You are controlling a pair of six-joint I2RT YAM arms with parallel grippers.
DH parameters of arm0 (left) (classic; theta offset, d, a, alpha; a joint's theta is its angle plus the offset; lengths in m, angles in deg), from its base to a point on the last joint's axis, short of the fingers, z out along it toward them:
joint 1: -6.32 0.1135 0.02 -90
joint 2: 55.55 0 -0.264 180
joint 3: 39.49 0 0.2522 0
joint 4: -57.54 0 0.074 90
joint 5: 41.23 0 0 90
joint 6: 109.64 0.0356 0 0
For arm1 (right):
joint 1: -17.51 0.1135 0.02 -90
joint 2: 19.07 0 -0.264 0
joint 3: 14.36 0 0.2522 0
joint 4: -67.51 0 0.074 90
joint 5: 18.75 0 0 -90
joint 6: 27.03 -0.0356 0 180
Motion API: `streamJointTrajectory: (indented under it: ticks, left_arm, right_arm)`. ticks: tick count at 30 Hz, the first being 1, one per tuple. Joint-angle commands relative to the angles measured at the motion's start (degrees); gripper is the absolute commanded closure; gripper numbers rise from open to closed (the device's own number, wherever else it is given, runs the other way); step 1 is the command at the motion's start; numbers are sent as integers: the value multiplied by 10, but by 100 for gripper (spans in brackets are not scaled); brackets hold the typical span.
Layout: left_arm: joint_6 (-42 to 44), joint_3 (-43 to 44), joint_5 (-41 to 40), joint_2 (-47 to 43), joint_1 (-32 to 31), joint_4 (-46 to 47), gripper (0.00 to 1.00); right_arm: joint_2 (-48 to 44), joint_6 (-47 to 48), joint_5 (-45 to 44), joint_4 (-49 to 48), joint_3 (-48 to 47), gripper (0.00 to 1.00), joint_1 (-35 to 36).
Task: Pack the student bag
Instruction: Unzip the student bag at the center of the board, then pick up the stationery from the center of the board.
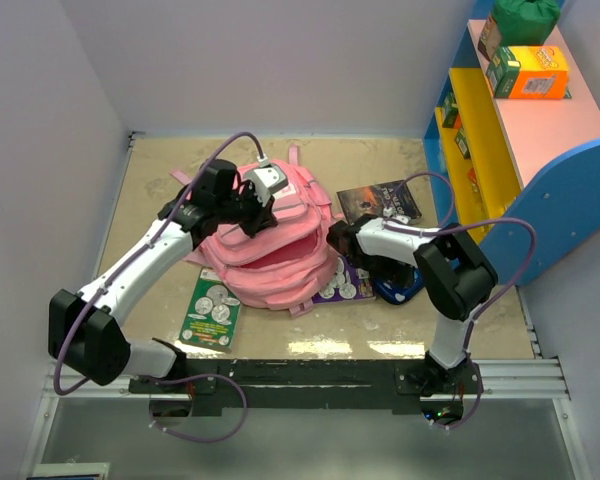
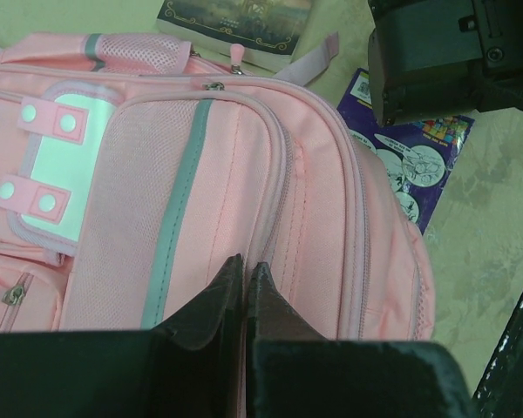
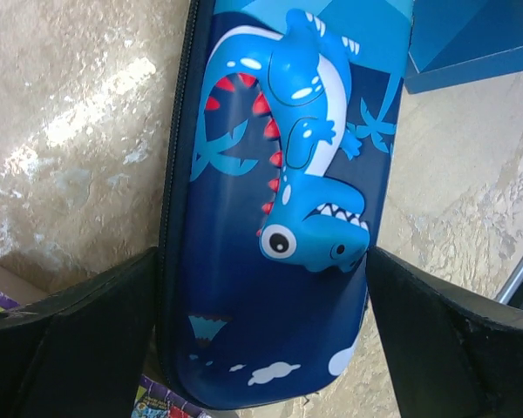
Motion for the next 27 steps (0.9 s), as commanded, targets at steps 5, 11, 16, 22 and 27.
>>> streamJointTrajectory:
  ticks: [5,11,16,22,27]
  left_arm:
    - [14,-6,49,-39,11,43,100]
    - [17,-10,49,-42,13,43,100]
    - [12,-18,47,-50,13,50,100]
    - [12,-19,39,-56,13,47,100]
    - [8,-19,36,-59,13,46,100]
  right_arm:
    - [6,4,10,-9,15,1,-11]
    - [-34,19,53,-78,75,10,-11]
    - [-93,49,76,-144,111,34,-6]
    - [-164,75,80,-167,113,59,20]
    - [-216,91,59,-166,101,82,65]
